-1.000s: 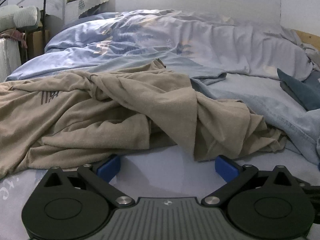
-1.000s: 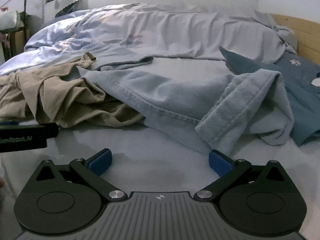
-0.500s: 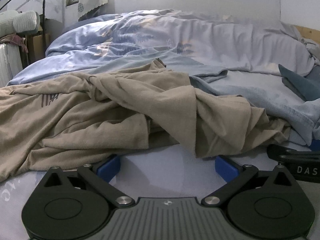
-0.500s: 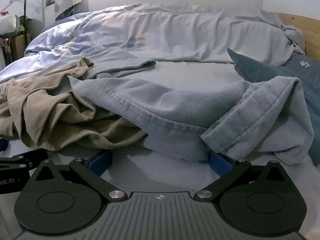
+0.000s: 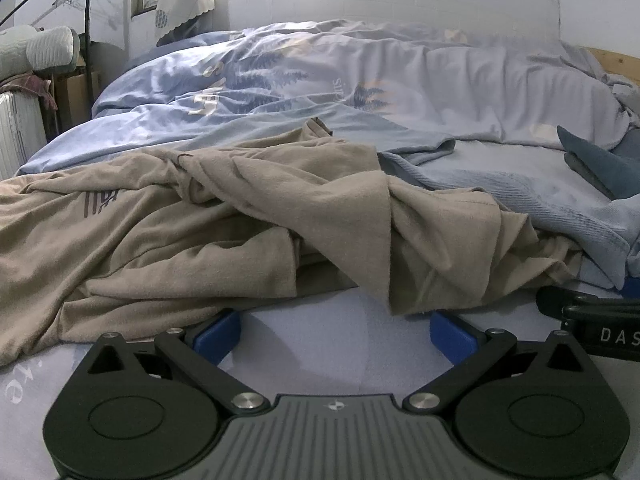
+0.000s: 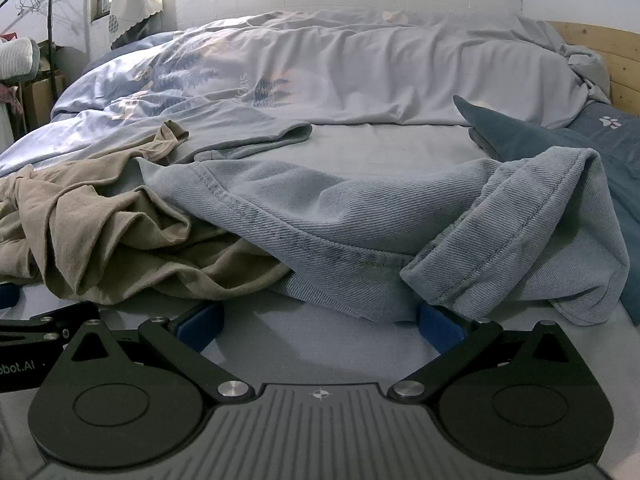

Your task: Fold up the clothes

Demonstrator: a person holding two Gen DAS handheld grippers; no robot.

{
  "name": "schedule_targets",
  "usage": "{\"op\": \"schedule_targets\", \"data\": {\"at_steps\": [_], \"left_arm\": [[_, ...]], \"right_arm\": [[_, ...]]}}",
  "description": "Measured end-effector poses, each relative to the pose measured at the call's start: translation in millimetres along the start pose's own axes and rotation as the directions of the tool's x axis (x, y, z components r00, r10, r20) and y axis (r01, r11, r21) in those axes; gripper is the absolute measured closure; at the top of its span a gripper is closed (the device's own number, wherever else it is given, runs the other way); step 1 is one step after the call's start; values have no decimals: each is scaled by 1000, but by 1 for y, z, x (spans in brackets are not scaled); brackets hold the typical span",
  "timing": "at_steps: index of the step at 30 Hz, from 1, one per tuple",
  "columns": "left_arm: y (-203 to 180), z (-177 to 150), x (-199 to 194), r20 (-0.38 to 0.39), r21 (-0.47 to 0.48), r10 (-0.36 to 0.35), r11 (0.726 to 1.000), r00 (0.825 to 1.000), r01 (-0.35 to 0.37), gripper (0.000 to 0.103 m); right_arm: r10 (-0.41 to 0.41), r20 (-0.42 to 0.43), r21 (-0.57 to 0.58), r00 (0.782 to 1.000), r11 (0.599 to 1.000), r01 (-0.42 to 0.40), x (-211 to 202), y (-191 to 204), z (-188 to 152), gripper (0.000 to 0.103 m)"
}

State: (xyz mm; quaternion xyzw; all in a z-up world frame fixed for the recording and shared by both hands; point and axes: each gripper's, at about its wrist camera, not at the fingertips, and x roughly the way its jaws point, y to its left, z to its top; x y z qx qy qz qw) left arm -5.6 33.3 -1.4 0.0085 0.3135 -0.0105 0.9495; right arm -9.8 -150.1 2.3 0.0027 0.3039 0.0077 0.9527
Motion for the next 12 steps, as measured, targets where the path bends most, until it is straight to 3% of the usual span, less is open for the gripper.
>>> {"op": "schedule_targets", "data": {"at_steps": [12], "left_arm": [[0,-2,0,6,0,0,1000,1000,0,0]], "right_arm": [[0,0,0,1000,1000,0,0,0,0,0]]}}
